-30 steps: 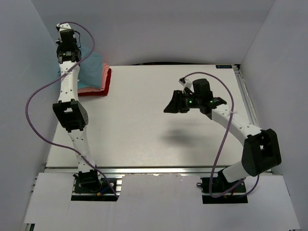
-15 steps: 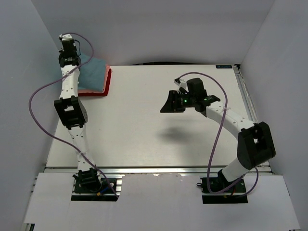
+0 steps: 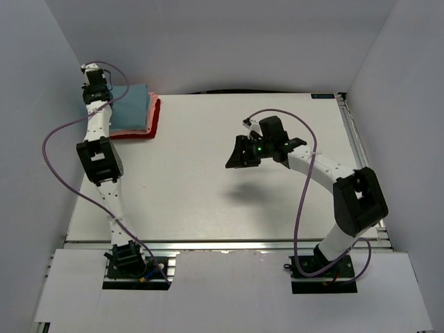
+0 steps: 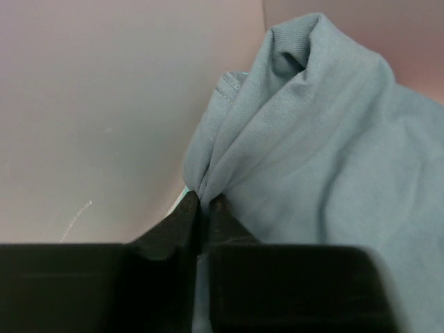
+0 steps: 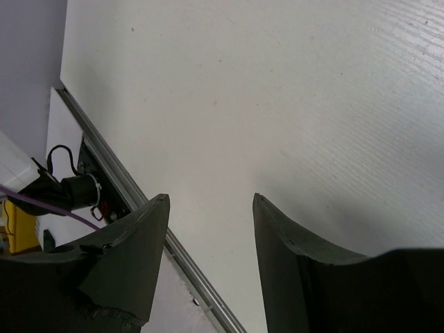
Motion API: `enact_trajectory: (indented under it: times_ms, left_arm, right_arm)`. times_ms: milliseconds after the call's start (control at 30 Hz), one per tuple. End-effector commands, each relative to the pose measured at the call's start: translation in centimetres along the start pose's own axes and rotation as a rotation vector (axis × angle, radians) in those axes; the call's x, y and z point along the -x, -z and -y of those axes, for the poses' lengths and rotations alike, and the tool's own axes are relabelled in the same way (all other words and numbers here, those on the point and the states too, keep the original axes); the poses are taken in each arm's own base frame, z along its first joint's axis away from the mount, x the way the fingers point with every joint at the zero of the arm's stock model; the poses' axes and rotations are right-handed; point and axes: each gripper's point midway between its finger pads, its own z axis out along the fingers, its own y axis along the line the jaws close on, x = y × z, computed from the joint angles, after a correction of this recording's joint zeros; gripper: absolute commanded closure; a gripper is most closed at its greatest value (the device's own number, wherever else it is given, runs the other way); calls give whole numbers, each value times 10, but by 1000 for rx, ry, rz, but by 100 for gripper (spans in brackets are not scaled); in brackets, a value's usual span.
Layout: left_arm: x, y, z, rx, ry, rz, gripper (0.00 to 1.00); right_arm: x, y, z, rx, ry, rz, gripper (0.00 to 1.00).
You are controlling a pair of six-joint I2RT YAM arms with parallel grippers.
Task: Fold and stack the t-shirts
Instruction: Put the neatly folded tshirt into the corner of the board with the left arm
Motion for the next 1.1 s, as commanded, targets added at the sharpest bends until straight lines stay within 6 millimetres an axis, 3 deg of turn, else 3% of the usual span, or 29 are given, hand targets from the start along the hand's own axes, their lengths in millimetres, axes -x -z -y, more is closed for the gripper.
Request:
enact_trajectory:
  times_ms: [0,100,233,267,300,333,400,433,567,600,633,667,733,767,833,867,900,933,1000,1067]
  left_arm:
    - [20,4,-10,23,45,56,78]
    - [29,10,-12,20,60,73,43]
    - [62,33,-18,0,115,139,22]
    - [78,45,-21,-19,142,170,20]
    - [79,45,-19,-27,148,171,19]
    - [99,61,-24,-42,172,213,17]
    - [111,77,-22,-81,201,236,11]
    - [131,97,-27,-98,227,280,8]
    - [155,142,-13,-203,241,310,2]
    - [156,153,-8,-226,239,309,2]
    - [151,161,-2,-245,235,285,2]
    - [161,187,4,-272,240,307,2]
    - [142,203,18,-304,222,255,2]
    - [133,225,29,-332,209,245,2]
    - [116,246,39,-356,200,205,2]
    - [115,269,40,-383,210,206,2]
    - [85,269,42,-387,190,120,2]
    - [72,279,48,-407,206,89,2]
    - [35,301,45,-442,199,24,2]
    - [13,318,45,-476,219,-9,2]
  right_arm:
    - [21,-4,-20,51,42,42,42]
    - [19,-9,-23,61,45,31,42]
    - [15,-13,-30,73,46,22,42]
    - [12,-14,-32,76,50,19,42]
    - [11,-15,-32,74,51,17,42]
    - [10,-15,-33,72,51,17,42]
    - [9,-15,-33,63,59,23,42]
    - [6,-16,-32,58,57,19,42]
    - [8,-9,-23,-14,65,67,38]
    - [11,-1,-24,-33,75,91,37]
    - [15,3,-13,-99,71,122,36]
    - [17,8,-10,-131,70,141,32]
    - [24,27,-9,-189,84,201,30]
    - [30,43,-5,-244,87,258,29]
    - [36,65,7,-335,77,320,26]
    - [38,81,2,-344,91,362,22]
    - [38,90,3,-361,90,384,20]
    - [35,101,11,-413,91,396,18]
    - [37,125,1,-417,112,460,11]
    - [34,146,-9,-409,135,503,11]
